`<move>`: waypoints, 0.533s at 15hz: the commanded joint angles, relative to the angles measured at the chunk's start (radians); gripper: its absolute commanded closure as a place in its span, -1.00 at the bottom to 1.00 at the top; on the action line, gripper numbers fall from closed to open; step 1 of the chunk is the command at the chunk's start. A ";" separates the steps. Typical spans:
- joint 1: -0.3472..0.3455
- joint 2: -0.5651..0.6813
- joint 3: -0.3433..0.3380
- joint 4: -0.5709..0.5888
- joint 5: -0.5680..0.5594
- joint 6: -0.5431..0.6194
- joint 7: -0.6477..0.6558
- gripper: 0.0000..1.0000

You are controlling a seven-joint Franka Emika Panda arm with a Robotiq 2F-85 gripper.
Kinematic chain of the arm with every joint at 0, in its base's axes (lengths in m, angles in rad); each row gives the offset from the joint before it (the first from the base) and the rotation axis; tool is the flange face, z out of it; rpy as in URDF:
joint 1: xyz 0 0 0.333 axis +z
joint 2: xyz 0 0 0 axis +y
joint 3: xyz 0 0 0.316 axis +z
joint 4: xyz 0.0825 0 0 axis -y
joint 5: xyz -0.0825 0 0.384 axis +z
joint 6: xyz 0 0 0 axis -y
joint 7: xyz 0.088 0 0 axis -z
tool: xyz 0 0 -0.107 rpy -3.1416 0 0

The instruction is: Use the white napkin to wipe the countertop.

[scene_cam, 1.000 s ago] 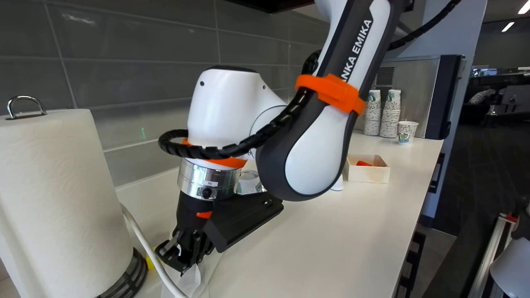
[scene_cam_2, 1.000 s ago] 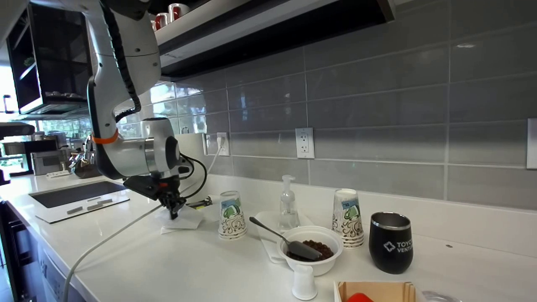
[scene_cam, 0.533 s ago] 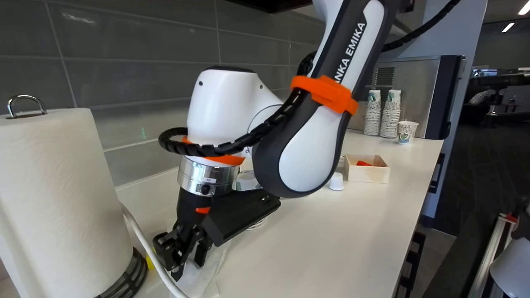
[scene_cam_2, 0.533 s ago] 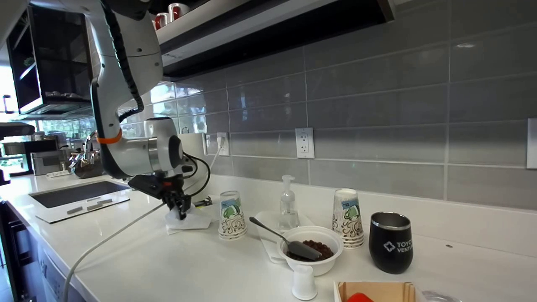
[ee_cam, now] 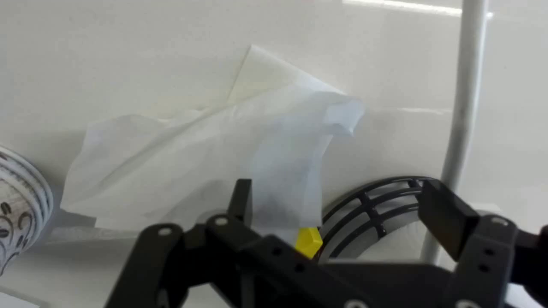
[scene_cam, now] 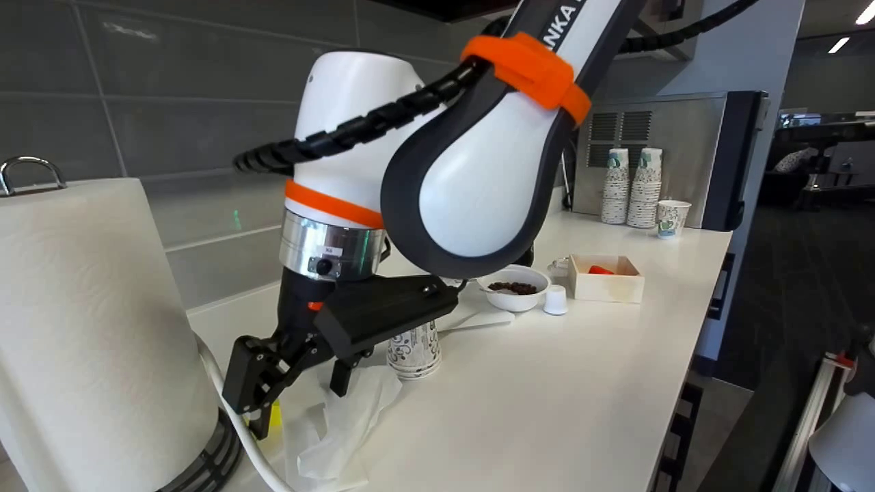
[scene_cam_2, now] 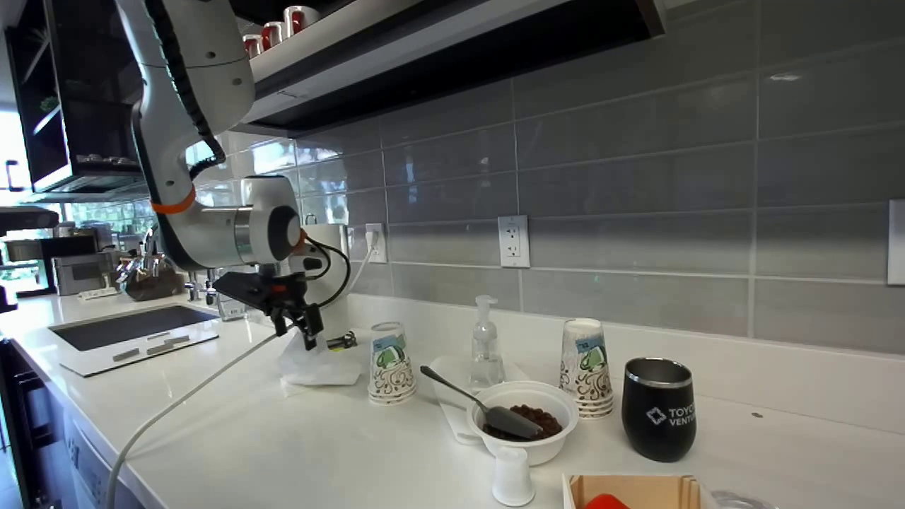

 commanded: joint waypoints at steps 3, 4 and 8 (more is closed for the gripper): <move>0.030 -0.123 -0.039 -0.020 0.058 -0.095 -0.058 -1.00; 0.030 -0.139 -0.045 -0.022 0.048 -0.113 -0.056 -1.00; 0.016 -0.205 -0.060 -0.033 0.008 -0.209 -0.049 -1.00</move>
